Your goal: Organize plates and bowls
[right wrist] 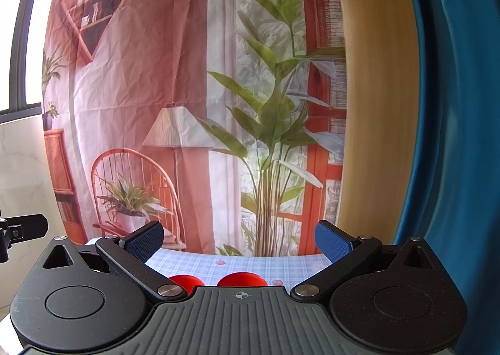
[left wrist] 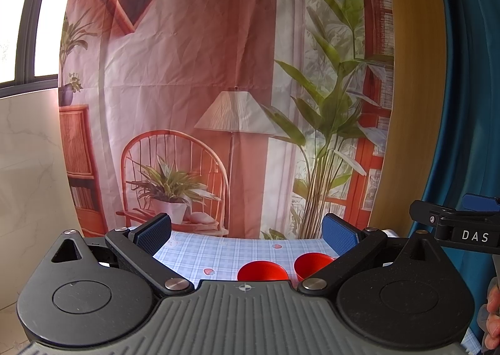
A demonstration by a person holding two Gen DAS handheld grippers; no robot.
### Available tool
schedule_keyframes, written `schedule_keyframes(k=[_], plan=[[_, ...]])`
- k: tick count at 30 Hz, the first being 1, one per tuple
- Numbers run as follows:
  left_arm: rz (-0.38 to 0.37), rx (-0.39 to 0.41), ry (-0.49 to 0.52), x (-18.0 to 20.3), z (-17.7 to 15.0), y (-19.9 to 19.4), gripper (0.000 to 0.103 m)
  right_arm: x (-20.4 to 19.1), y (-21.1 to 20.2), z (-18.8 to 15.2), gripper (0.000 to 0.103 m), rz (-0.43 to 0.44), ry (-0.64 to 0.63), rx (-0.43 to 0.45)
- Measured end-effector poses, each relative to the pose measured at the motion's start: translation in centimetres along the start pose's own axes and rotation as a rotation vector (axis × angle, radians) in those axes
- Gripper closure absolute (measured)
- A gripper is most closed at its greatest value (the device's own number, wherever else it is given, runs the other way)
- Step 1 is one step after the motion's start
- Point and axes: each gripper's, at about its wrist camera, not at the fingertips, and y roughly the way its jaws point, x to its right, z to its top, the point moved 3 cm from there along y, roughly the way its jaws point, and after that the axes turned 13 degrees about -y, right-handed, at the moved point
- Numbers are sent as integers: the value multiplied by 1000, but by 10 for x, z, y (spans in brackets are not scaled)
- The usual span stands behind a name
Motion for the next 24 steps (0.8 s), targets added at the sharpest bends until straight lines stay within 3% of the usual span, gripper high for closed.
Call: schedule_keyframes(k=[8,15,20,24], plan=[[25,2,0,1,-1,0,0,1,-1,1,0,9,-2,13],[39,52,28,-1,-13,3,0,4,9,-16,0,37,39,42],[63,6,66,-4,-36,18,0,-8,25,-46,0,46,27,77],[98,-48,81,-13,-59,35,0,-19,38,-70,0,27,4,51]])
